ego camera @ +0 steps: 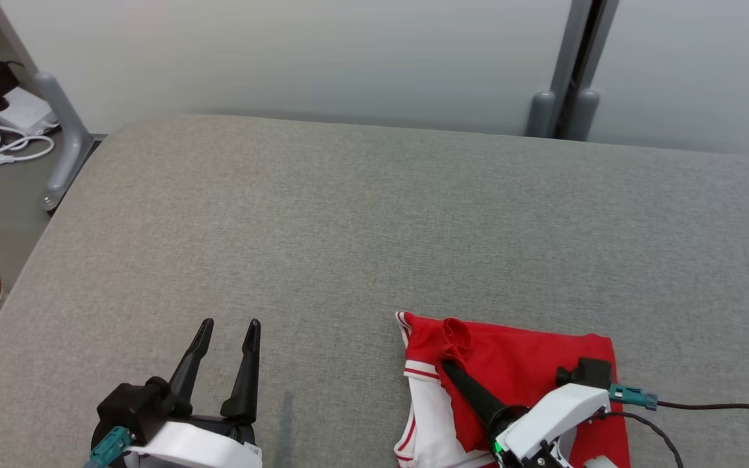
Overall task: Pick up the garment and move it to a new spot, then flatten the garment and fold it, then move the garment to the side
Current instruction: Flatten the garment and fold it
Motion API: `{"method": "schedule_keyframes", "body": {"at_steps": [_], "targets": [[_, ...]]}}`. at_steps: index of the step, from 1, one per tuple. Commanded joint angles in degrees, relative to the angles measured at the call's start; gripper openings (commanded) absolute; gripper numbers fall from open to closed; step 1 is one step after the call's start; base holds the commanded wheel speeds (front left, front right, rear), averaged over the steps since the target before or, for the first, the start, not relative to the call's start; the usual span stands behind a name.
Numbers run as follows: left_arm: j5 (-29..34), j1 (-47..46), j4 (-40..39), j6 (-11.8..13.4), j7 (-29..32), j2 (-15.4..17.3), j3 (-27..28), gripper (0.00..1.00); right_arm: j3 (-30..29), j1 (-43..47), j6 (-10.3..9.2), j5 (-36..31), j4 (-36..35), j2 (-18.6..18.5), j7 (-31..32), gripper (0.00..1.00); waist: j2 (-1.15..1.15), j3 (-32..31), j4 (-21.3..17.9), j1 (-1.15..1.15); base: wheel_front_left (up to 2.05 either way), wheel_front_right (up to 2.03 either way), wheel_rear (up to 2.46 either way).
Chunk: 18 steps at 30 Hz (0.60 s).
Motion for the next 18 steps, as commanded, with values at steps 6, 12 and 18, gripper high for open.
{"method": "schedule_keyframes", "body": {"at_steps": [6,12,18], "targets": [[-0.5,-0.6,0.6,-0.1,-0.2,0.3,-0.4,1.0,2.8,-2.3,0.04,2.0,4.9,-0.2,-1.5,0.95,0.0,0.6,2.0,0.0,0.0,0.0,0.0],[-0.9,-1.0,0.9,-0.1,-0.2,0.3,-0.3,1.0,5.9,-3.9,0.03,4.1,6.4,-0.2,-2.8,1.0,0.0,0.7,2.4,0.0,0.0,0.0,0.0],[-1.0,-0.8,1.2,-0.1,-0.2,0.3,-0.2,1.0,9.5,-4.6,0.03,7.6,5.5,-0.2,-3.4,1.0,0.0,0.6,2.4,0.0,0.0,0.0,0.0]]}}
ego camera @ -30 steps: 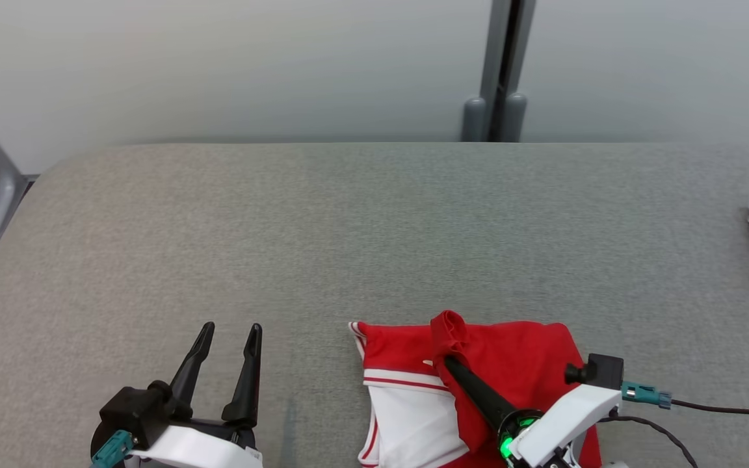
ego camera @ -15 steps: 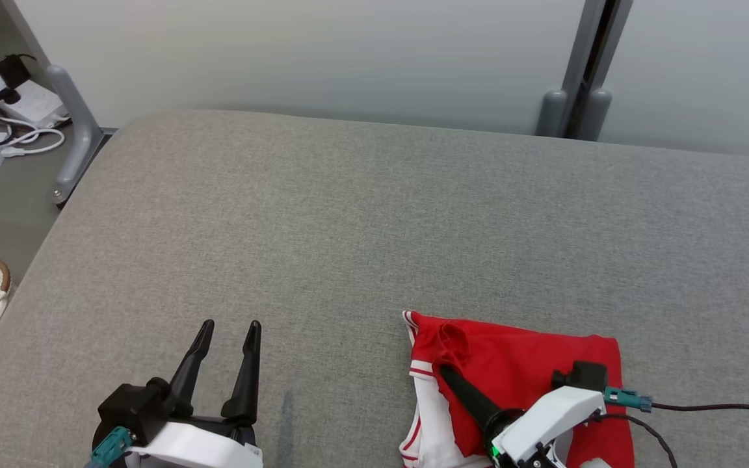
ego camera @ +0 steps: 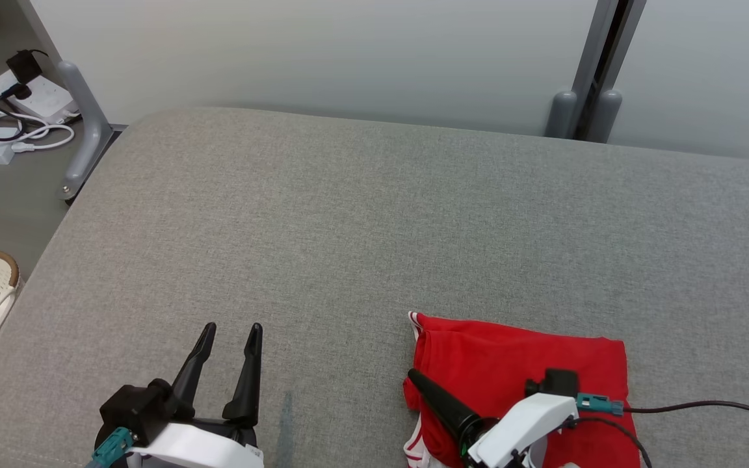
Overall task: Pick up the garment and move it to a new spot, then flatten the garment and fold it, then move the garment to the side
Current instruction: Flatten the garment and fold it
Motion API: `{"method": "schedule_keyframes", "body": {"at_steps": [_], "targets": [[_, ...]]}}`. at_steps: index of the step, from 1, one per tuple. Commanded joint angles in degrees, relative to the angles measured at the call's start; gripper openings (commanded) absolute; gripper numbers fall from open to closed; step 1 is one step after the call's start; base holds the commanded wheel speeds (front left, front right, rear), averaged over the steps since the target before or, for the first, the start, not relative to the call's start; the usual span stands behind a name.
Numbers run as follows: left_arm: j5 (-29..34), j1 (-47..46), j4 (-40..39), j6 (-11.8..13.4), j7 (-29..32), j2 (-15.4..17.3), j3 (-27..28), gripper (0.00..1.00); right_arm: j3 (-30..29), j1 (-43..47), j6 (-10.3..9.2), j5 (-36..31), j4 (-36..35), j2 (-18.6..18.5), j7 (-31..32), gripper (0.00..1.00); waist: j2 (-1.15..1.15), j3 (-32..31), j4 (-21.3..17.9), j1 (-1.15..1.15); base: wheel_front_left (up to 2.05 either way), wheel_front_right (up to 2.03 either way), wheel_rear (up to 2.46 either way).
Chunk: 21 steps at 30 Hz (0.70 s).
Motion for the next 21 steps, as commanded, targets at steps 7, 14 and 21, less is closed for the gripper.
{"method": "schedule_keyframes", "body": {"at_steps": [7,14,21], "targets": [[-0.6,0.0,0.2,-0.1,-0.2,0.2,0.7,1.0,4.2,-1.4,0.02,3.8,0.8,-0.2,-1.2,1.0,0.0,-1.1,-0.8,0.0,0.0,0.0,0.0],[0.0,0.5,0.4,-0.1,-0.2,0.2,1.5,1.0,7.1,1.1,0.02,7.9,2.3,-0.2,1.8,1.0,0.0,-2.6,-1.8,0.0,0.0,0.0,0.0],[0.2,0.9,0.4,-0.1,-0.2,0.2,1.9,1.0,7.9,0.5,0.03,7.7,2.7,-0.2,0.5,1.0,0.0,-3.4,-3.0,0.0,0.0,0.0,0.0]]}}
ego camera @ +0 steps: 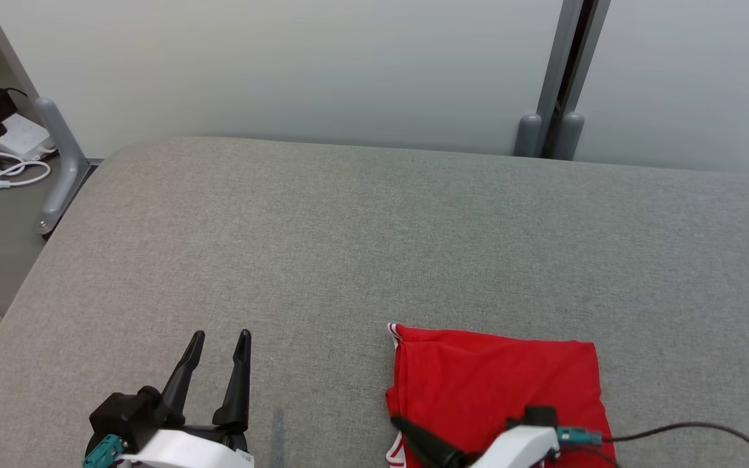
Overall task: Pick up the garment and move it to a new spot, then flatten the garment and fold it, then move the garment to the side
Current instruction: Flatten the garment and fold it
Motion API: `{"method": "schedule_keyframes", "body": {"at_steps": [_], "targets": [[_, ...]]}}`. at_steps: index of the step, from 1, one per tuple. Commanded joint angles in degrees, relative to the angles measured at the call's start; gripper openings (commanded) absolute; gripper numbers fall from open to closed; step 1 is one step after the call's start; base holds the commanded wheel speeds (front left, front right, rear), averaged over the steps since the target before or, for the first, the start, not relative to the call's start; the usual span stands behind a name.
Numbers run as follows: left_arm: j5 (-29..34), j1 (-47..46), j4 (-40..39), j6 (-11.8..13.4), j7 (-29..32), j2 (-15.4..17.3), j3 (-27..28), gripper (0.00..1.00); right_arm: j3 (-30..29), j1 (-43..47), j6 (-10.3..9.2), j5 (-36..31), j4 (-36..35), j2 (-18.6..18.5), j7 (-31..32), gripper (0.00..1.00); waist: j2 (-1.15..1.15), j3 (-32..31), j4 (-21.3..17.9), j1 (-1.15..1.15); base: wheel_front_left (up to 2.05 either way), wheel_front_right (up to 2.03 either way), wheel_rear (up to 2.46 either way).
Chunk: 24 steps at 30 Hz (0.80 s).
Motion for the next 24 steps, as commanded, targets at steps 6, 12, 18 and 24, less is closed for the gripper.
{"method": "schedule_keyframes", "body": {"at_steps": [6,12,18,24], "targets": [[0.2,0.2,-0.6,-0.1,-0.2,0.3,0.8,1.0,-6.1,-2.9,0.03,-0.5,-6.7,-4.7,-2.9,1.0,0.0,-0.5,-1.2,0.0,0.0,0.0,0.0],[-0.5,0.0,-1.8,-0.1,-0.2,0.3,0.9,1.0,-10.9,-5.9,0.03,-11.8,-8.0,-15.3,-14.2,1.0,0.0,-1.1,-3.1,0.0,0.0,0.0,0.0],[-0.6,-0.5,-2.8,-0.1,-0.2,0.3,0.8,1.0,-20.9,-6.9,0.03,-34.7,-4.9,-21.8,-17.6,1.0,0.0,-1.0,-5.3,0.0,0.0,0.0,0.0],[-0.2,-0.8,-3.5,-0.1,-0.2,0.3,1.1,1.0,-36.6,0.0,0.03,-61.8,-11.3,-17.3,-17.6,1.0,0.0,-0.5,-7.0,0.0,0.0,0.0,0.0]]}}
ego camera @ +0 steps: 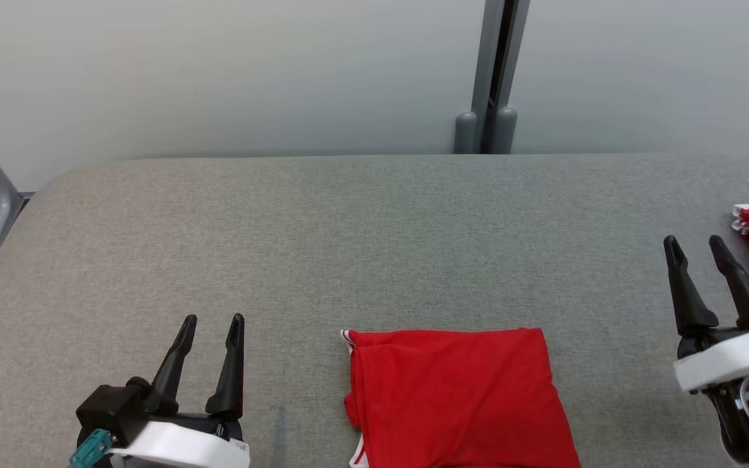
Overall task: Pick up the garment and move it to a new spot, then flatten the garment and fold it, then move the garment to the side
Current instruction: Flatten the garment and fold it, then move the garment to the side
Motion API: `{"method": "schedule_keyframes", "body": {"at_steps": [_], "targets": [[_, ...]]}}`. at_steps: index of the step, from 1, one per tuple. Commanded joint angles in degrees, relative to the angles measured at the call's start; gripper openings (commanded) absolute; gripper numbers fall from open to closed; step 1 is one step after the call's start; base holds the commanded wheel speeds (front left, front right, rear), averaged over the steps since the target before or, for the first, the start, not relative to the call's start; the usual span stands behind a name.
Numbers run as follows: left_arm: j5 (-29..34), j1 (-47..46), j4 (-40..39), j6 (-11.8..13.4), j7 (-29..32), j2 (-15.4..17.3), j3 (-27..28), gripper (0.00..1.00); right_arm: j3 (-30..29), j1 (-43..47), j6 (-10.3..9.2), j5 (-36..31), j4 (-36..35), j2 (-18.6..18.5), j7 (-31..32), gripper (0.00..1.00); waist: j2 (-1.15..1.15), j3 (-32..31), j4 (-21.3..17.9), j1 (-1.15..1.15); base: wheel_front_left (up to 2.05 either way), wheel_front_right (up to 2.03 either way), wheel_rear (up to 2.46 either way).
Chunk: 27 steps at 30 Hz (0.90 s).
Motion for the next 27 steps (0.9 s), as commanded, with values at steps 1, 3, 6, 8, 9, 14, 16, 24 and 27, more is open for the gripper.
{"method": "schedule_keyframes", "body": {"at_steps": [1,3,6,8,9,14,16,24,27], "targets": [[0.2,-0.7,-0.3,-0.1,-0.2,0.3,0.3,1.0,-2.3,1.5,0.01,-4.4,-2.0,0.6,-0.2,1.0,0.0,0.2,-0.4,0.0,0.0,0.0,0.0],[0.3,-0.5,-0.5,-0.1,-0.2,0.3,0.5,1.0,-5.4,4.2,0.01,-10.5,-5.0,3.2,-0.2,1.0,0.0,0.3,-0.7,0.0,0.0,0.0,0.0],[0.5,-0.2,-0.8,-0.1,-0.2,0.3,0.6,1.0,-9.0,7.1,0.01,-16.7,-8.7,6.0,-0.2,1.0,0.0,0.3,-1.1,0.0,0.0,0.0,0.0],[0.7,-0.1,-0.9,-0.1,-0.2,0.3,0.7,1.0,-10.2,8.8,0.01,-19.8,-10.5,7.5,-0.2,1.0,0.0,0.4,-1.2,0.0,0.0,0.0,0.0],[0.7,-0.1,-0.9,-0.1,-0.2,0.3,0.7,1.0,-10.2,8.8,0.01,-19.8,-10.5,7.5,-0.2,1.0,0.0,0.4,-1.2,0.0,0.0,0.0,0.0],[1.1,0.9,-1.0,-0.1,-0.2,0.3,0.7,1.0,-11.9,11.4,0.01,-22.5,-11.6,9.8,-0.2,1.0,0.0,0.3,-1.3,0.0,0.0,0.0,0.0],[1.2,1.2,-1.1,-0.1,-0.2,0.3,0.5,1.0,-12.5,12.0,0.01,-22.6,-11.7,10.4,-0.2,1.0,0.0,0.3,-1.2,0.0,0.0,0.0,0.0],[1.8,2.3,-1.0,-0.1,-0.2,0.3,0.2,1.0,-12.5,13.1,0.01,-24.0,-11.5,11.2,-0.3,1.0,0.0,0.3,-0.8,0.0,0.0,0.0,0.0],[1.8,2.6,-1.0,-0.1,-0.2,0.3,0.1,1.0,-12.7,13.3,0.01,-24.1,-11.5,11.5,-0.3,1.0,0.0,0.3,-0.7,0.0,0.0,0.0,0.0]]}}
